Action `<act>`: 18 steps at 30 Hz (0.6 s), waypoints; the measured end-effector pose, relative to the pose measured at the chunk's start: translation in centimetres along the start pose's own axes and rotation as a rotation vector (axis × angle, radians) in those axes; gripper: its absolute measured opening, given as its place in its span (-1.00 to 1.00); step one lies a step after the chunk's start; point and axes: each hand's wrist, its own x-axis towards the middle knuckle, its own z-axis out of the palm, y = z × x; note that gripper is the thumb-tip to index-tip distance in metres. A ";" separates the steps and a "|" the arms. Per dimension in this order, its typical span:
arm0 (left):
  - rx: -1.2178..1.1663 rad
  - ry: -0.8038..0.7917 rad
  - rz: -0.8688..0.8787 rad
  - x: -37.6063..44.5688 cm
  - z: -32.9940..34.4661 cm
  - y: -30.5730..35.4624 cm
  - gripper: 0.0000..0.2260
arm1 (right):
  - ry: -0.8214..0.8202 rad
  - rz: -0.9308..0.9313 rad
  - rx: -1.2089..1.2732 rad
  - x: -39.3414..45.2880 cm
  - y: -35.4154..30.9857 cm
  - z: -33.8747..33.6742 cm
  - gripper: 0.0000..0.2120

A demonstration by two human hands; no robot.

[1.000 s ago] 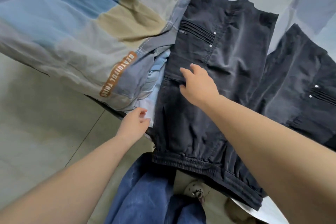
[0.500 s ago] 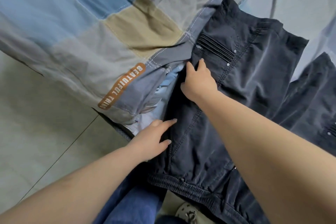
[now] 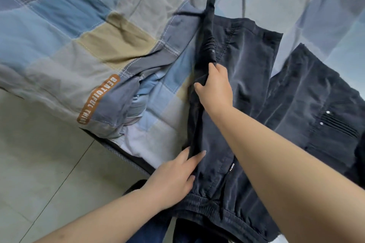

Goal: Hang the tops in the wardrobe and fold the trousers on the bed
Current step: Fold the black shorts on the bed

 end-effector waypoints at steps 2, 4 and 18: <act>-0.035 0.009 0.018 0.4 1.4 2.2 -0.44 | 0.028 -0.025 -0.024 -0.3 2.2 -2.0 -0.61; -0.030 0.005 0.033 1.2 3.0 4.5 -0.43 | 0.055 -0.040 -0.051 -0.8 4.9 -4.2 -0.55; 0.306 -0.317 0.165 6.0 17.4 20.9 -0.39 | 0.203 0.277 -0.086 -12.2 32.2 -16.0 -0.40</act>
